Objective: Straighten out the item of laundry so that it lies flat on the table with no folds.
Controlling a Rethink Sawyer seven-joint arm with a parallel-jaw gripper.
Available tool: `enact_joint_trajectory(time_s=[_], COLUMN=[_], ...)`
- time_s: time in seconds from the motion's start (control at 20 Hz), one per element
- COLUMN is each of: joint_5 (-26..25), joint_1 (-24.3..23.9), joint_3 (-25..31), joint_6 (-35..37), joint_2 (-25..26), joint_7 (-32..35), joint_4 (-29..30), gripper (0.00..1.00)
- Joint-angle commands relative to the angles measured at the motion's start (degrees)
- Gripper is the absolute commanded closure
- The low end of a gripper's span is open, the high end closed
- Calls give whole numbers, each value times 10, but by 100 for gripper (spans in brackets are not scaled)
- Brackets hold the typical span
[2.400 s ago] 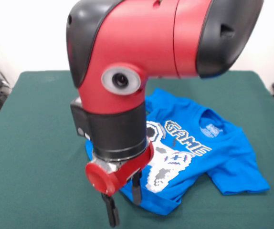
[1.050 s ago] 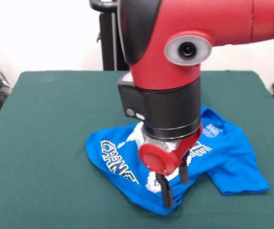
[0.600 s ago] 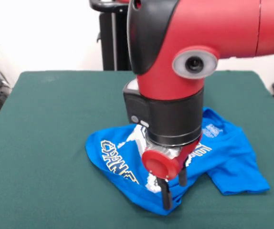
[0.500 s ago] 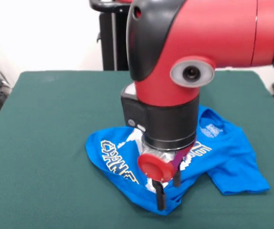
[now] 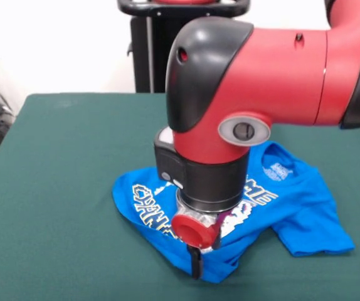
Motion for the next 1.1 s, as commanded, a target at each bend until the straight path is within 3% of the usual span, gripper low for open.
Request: enact_joint_trajectory(time_s=[0.05, 0.4, 0.75, 1.1], joint_5=[46, 57, 66, 42], joint_1=[12, 10, 11, -5], joint_3=[45, 42, 43, 2], joint_6=[57, 66, 74, 94], joint_2=[4, 21, 8, 26], joint_7=[-24, -15, -38, -6], joint_4=[35, 23, 38, 11], gripper=[0, 0, 0, 0])
